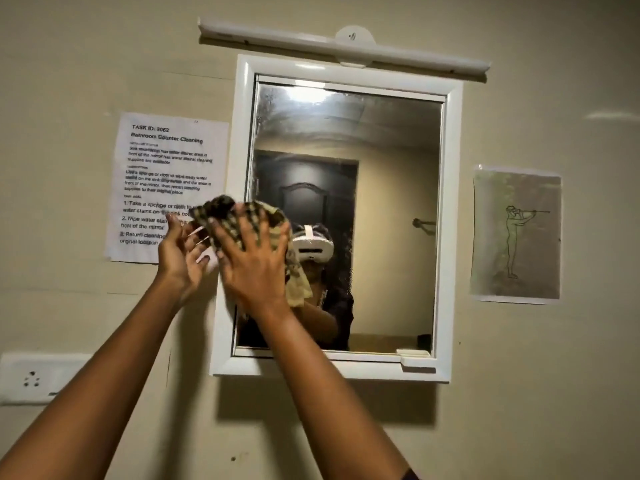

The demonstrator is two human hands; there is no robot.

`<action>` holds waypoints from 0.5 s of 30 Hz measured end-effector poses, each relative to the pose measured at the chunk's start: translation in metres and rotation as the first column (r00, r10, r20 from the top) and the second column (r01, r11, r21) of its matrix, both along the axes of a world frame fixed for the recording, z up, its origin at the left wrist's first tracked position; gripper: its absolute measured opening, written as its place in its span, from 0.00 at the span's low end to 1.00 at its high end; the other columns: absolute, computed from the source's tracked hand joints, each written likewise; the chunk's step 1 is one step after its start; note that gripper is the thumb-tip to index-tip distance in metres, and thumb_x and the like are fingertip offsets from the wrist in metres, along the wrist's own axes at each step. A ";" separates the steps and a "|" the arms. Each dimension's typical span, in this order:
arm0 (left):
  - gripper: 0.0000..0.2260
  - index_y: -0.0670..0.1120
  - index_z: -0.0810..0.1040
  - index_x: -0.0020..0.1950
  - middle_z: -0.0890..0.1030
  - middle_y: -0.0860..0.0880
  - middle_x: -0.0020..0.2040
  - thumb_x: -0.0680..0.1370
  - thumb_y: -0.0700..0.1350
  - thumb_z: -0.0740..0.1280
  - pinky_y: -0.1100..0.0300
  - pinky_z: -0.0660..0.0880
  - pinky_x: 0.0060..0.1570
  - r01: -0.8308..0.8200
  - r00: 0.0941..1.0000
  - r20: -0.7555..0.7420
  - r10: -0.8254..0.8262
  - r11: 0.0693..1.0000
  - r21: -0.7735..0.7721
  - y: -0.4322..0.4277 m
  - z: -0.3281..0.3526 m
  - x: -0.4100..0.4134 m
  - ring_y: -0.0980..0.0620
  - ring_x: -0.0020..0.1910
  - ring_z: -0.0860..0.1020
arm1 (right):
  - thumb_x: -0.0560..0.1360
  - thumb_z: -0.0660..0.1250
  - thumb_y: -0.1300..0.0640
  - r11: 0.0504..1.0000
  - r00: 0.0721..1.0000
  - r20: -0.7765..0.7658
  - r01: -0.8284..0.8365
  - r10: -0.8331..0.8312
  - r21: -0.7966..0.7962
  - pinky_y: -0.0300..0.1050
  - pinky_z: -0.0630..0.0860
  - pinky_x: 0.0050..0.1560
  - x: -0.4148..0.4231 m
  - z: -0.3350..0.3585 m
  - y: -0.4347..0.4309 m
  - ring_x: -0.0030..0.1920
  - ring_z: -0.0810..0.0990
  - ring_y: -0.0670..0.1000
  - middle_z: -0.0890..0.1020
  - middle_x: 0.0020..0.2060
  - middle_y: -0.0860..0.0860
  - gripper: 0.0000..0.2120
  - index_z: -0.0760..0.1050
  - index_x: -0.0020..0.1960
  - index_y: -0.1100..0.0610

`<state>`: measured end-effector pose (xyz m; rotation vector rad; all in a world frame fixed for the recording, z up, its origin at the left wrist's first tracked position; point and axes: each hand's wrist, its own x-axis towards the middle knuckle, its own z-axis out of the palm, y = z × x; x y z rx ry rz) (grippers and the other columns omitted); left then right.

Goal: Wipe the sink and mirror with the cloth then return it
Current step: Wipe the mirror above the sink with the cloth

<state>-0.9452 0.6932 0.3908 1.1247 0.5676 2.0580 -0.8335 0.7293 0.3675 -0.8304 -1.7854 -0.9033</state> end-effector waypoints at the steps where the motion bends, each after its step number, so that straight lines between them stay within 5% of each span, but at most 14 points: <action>1: 0.16 0.49 0.75 0.53 0.78 0.49 0.51 0.79 0.58 0.54 0.62 0.75 0.43 -0.058 0.998 0.006 0.059 0.998 -0.014 -0.001 0.000 0.000 0.53 0.47 0.77 | 0.78 0.55 0.46 1.000 0.998 0.056 -0.023 0.022 0.020 0.70 0.45 0.71 0.003 -0.022 0.001 0.75 0.54 0.59 0.55 0.76 0.50 0.23 0.57 0.72 0.40; 3: 0.09 0.48 0.75 0.55 0.79 0.50 0.49 0.78 0.49 0.62 0.63 0.73 0.41 -0.238 0.964 -0.130 0.232 0.971 -0.034 0.001 0.001 0.001 0.49 0.48 0.77 | 0.78 0.55 0.46 0.998 0.980 0.192 -0.058 0.049 0.040 0.69 0.50 0.70 0.017 -0.058 0.002 0.71 0.63 0.59 0.58 0.76 0.49 0.22 0.60 0.71 0.40; 5: 0.12 0.47 0.78 0.57 0.80 0.50 0.49 0.75 0.46 0.67 0.61 0.73 0.48 -0.439 0.851 -0.329 0.409 0.898 -0.018 0.007 0.000 0.008 0.49 0.51 0.76 | 0.79 0.53 0.45 0.999 0.965 0.259 -0.043 0.036 0.024 0.69 0.49 0.70 0.037 -0.071 0.003 0.68 0.68 0.58 0.61 0.75 0.48 0.21 0.61 0.71 0.40; 7: 0.15 0.45 0.80 0.57 0.81 0.49 0.50 0.73 0.49 0.70 0.57 0.74 0.57 -0.568 0.767 -0.366 0.527 0.823 -0.007 0.010 0.002 0.016 0.51 0.52 0.77 | 0.78 0.54 0.45 1.000 0.975 0.224 0.009 -0.012 0.016 0.70 0.48 0.70 0.058 -0.065 0.004 0.67 0.69 0.56 0.62 0.74 0.48 0.21 0.62 0.71 0.41; 11: 0.13 0.48 0.81 0.54 0.82 0.42 0.56 0.74 0.53 0.67 0.47 0.77 0.58 -0.487 0.855 -0.244 0.458 0.870 -0.077 0.013 0.003 0.020 0.46 0.50 0.80 | 0.77 0.53 0.46 0.990 0.989 -0.066 0.131 -0.134 -0.051 0.68 0.43 0.72 0.114 -0.027 0.011 0.72 0.63 0.56 0.56 0.76 0.51 0.25 0.56 0.74 0.44; 15: 0.15 0.44 0.79 0.59 0.81 0.44 0.59 0.76 0.48 0.66 0.53 0.73 0.64 -0.568 0.804 -0.230 0.549 0.823 -0.021 0.015 -0.007 0.030 0.48 0.59 0.78 | 0.78 0.50 0.46 0.960 0.825 -0.492 0.215 -0.277 -0.179 0.65 0.41 0.73 0.200 -0.012 0.019 0.76 0.51 0.56 0.53 0.77 0.55 0.28 0.47 0.76 0.46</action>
